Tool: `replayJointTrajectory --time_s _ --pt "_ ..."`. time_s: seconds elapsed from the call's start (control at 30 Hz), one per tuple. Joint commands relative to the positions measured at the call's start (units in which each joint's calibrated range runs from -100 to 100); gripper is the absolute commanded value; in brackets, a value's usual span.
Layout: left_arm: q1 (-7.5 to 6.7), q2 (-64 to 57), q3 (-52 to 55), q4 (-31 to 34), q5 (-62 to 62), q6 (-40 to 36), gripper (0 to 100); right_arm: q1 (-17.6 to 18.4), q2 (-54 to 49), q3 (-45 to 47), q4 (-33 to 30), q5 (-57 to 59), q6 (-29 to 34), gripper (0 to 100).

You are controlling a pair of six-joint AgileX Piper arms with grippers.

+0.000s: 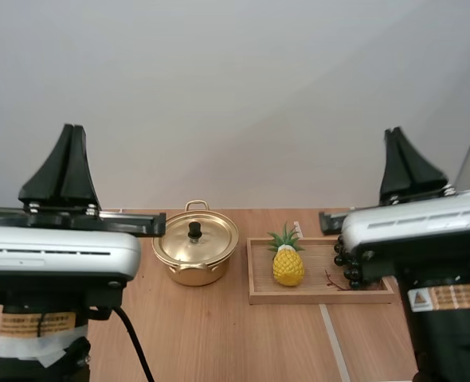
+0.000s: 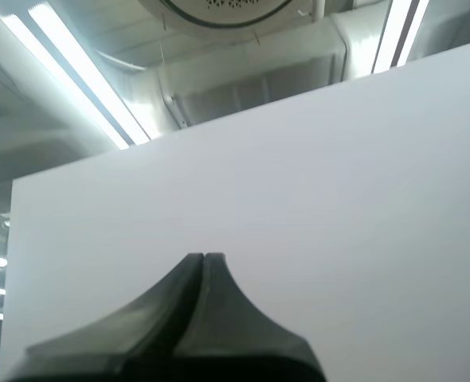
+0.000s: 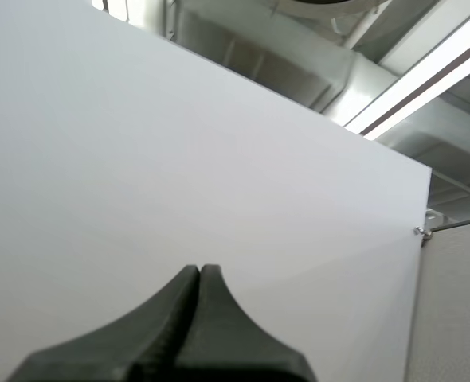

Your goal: Open the pot, put the grape inside, and close it

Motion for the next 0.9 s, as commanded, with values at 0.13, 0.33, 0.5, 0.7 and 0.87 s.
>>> replayJointTrajectory --time_s 0.13,0.33,0.5,0.7,0.87 --pt "0.00 3.61 -21.81 -9.36 26.53 1.78 0 0.07 3.74 -23.21 21.11 23.53 -13.46 0" --pt "0.00 16.87 -44.02 -9.58 48.62 1.78 0 0.07 15.28 -45.49 25.85 46.23 -20.07 0" --pt "0.02 28.82 -62.84 -9.56 71.87 1.42 0 0.07 26.88 -61.97 13.15 78.84 -6.35 0" --pt "0.02 38.72 -77.24 -9.31 86.55 0.16 0 0.07 41.02 -78.21 -22.08 106.84 28.83 0" --pt "0.02 44.86 -83.97 -7.90 100.75 -4.06 0 0.07 51.46 -86.92 -28.04 128.37 30.27 0"
